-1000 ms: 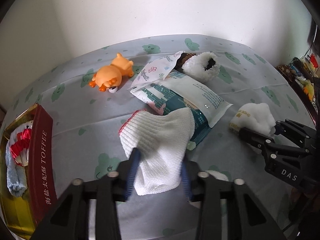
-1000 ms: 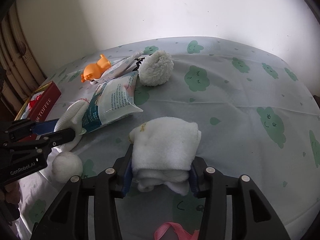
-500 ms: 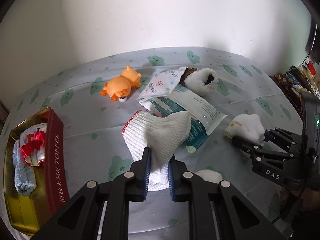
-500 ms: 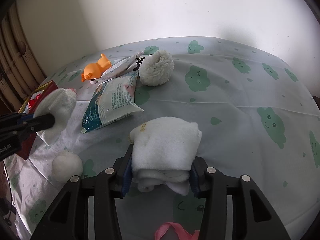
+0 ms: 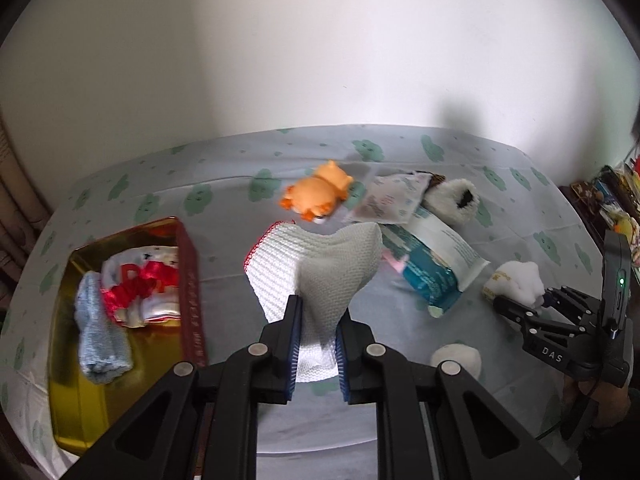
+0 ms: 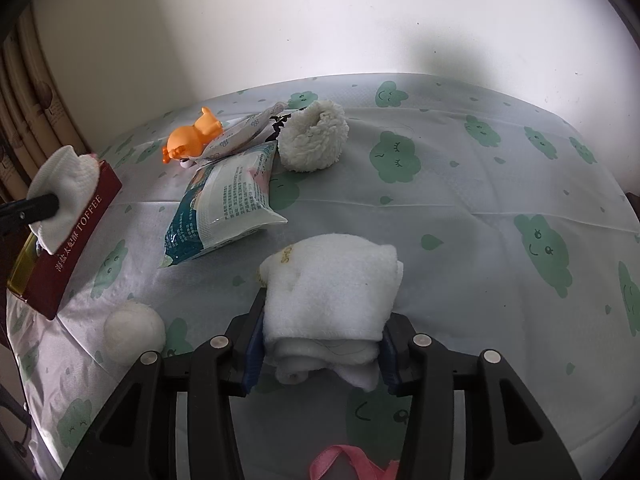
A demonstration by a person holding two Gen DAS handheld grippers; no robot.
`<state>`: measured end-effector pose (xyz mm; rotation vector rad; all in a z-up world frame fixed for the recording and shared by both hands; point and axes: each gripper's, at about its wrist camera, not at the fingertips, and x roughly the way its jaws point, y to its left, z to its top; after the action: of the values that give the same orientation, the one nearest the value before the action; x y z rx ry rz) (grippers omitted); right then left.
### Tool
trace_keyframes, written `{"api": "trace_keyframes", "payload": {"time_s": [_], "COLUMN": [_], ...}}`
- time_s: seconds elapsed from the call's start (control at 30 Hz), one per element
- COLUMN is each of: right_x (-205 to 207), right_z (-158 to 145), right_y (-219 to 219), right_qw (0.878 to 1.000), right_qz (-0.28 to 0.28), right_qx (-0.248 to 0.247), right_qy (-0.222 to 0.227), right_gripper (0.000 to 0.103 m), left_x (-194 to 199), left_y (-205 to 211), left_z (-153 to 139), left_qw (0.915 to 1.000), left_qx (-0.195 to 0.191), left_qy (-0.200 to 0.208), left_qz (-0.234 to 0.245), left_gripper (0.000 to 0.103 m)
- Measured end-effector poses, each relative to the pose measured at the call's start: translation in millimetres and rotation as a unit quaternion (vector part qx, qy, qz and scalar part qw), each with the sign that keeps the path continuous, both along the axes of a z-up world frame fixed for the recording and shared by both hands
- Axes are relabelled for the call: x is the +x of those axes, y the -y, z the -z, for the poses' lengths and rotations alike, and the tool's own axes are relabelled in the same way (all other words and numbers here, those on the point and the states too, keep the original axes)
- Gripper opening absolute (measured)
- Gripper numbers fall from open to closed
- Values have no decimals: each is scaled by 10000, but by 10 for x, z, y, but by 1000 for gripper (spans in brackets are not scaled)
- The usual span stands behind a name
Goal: Organize soft objects
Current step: 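Grasp the white knit sock with the left gripper and lift it, then lower the white sock into the tin beside the garment and release it with the left gripper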
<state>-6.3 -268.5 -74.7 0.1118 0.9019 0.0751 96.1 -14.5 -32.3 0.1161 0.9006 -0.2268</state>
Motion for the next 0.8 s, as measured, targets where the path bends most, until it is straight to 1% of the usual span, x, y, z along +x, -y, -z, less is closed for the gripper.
{"api": "trace_keyframes", "payload": {"time_s": [0.2, 0.37, 0.57, 0.67, 0.8], "right_x": [3, 3, 2, 0, -3], "right_z": [1, 3, 6, 10, 11], "right_y": [1, -2, -3, -3, -4], "right_qw": [10000, 10000, 10000, 10000, 10000], "right_qz": [1, 0, -1, -4, -5], "right_qx": [-7, -22, -33, -45, -55], "right_qy": [-1, -2, -2, -3, -3], "right_gripper": [45, 45, 45, 45, 45], "left_x": [19, 16, -18, -48, -87], "left_y": [-454, -869, -1323, -1460, -1611], "left_z": [-116, -102, 28, 108, 193], "left_qw": [9986, 9954, 9896, 9872, 9847], "left_qx": [103, 206, 349, 453, 497], "left_qy": [125, 53, -76, -158, -252], "left_qz": [-504, -936, -1394, -1524, -1654], "left_gripper": [15, 15, 15, 15, 15]}}
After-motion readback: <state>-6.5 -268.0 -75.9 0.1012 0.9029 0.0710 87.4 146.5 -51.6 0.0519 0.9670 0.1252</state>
